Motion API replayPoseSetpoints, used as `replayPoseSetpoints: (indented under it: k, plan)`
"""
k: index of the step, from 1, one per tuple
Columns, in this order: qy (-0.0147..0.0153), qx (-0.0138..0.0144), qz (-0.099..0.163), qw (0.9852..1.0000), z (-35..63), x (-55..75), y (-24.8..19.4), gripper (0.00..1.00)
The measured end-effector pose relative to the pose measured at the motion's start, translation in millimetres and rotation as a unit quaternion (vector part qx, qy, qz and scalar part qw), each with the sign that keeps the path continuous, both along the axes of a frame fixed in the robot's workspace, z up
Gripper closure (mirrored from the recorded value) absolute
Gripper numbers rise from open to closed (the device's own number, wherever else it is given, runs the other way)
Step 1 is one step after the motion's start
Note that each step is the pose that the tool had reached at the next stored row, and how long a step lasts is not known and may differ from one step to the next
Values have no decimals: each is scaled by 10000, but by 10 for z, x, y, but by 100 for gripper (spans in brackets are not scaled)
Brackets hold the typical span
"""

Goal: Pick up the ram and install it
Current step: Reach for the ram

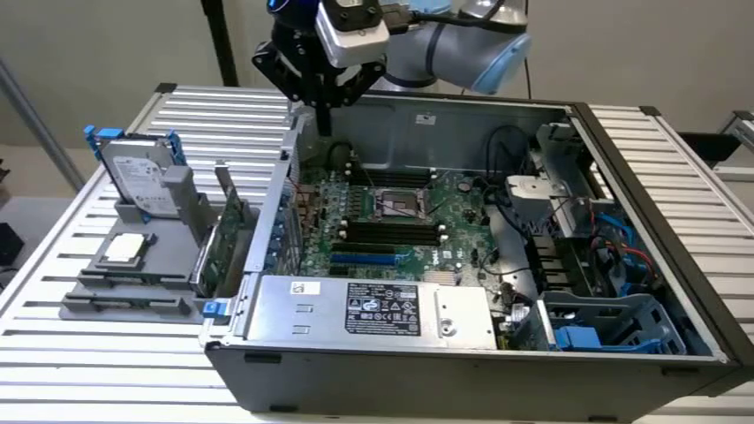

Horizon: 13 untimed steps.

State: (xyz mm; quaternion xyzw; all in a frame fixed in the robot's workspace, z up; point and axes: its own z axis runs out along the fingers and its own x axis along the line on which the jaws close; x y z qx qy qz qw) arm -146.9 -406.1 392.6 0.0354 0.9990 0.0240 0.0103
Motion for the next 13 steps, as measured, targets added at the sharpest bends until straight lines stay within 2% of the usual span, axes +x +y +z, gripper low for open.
replayPoseSetpoints:
  k: [13]
  plan:
    - [0,0,0,10000,-10,-583,-173,100]
